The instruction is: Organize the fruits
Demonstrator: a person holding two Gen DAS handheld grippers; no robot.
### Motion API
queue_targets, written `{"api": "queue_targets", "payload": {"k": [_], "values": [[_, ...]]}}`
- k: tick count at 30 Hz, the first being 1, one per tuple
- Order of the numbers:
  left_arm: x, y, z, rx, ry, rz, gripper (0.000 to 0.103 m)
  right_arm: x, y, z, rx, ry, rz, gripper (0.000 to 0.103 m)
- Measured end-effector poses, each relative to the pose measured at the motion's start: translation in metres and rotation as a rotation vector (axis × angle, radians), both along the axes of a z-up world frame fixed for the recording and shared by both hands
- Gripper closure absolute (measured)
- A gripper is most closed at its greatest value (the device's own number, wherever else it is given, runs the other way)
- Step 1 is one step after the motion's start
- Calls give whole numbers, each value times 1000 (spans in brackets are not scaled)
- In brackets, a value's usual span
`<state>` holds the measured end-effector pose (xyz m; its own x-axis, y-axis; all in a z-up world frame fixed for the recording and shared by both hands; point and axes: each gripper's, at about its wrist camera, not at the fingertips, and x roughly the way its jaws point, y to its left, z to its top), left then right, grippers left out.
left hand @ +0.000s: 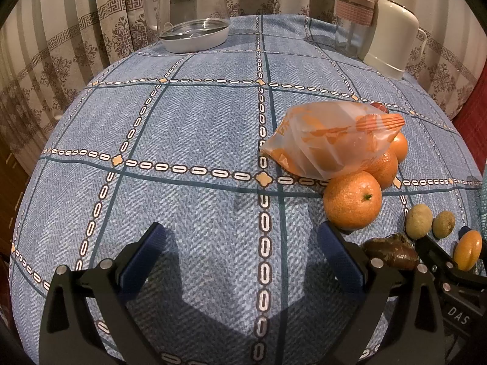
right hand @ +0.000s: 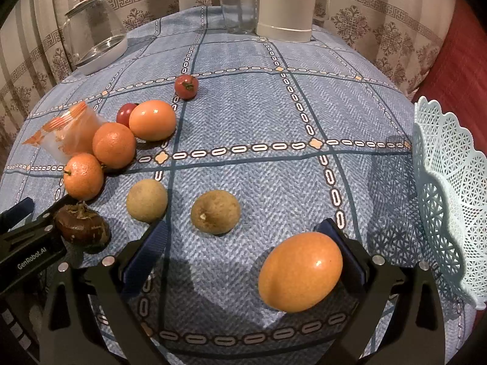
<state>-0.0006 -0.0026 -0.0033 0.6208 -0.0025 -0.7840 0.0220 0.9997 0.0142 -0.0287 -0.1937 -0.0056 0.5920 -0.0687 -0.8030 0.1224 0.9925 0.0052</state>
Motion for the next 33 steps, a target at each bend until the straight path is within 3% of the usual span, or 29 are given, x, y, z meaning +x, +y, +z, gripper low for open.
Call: {"api": "queue_targets", "payload": {"k": [20,26,33], "values": [[-1,2,4,-6,-4,-6,5,-3,-2,3,25,-5,14,2],[-9,5,13,-59,-39,-45,5,-16,-9,14,114,-61,44,2],[-25,2,28,-42,-116,-65,5,-42,-10,36,139,-208,54,2]]}}
